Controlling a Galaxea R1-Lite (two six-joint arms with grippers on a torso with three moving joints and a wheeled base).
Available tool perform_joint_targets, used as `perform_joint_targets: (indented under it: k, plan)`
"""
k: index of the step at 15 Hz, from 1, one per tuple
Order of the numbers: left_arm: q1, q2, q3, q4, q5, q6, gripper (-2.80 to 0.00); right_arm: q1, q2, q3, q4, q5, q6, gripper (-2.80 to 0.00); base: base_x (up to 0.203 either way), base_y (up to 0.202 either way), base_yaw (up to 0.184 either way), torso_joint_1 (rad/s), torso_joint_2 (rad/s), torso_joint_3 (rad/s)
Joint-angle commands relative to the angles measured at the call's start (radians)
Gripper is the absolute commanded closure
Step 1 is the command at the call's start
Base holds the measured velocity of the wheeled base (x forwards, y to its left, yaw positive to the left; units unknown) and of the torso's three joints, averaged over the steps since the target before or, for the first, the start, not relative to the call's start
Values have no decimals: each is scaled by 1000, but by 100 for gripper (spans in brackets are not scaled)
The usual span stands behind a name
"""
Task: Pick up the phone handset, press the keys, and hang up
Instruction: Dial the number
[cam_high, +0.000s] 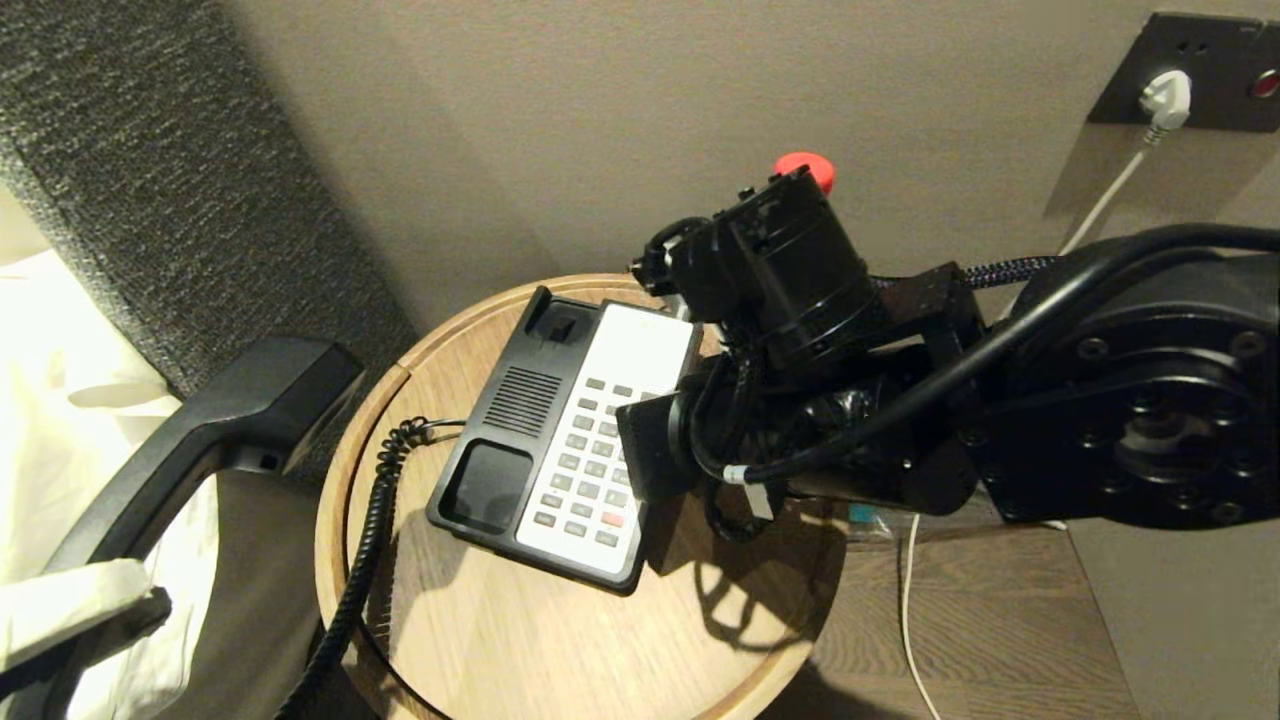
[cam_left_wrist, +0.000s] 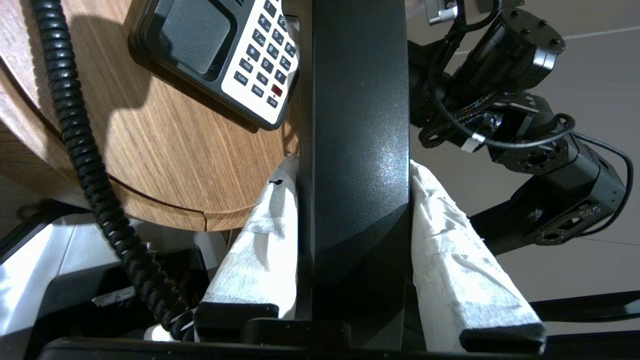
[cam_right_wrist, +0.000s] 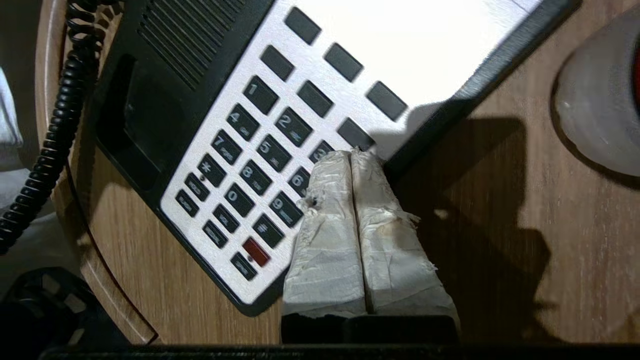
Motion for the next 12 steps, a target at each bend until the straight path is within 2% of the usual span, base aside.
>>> perform_joint_targets:
  k: [1, 6, 7, 12]
  plan:
    - [0, -1, 5, 0, -1, -6, 0, 16, -51, -7, -5, 5, 10, 0, 0, 0, 0, 0, 0, 0]
    - [0, -6, 14, 0, -3, -6, 0, 48, -93, -8, -48, 48, 31, 0, 0, 0, 0, 0, 0, 0]
    - [0, -7, 16, 0, -3, -6, 0, 52, -90, -10, -58, 84, 49, 0, 0, 0, 0, 0, 0, 0]
    - [0, -8, 17, 0, -9, -6, 0, 51, -34, -9, -61, 91, 48, 0, 0, 0, 0, 0, 0, 0]
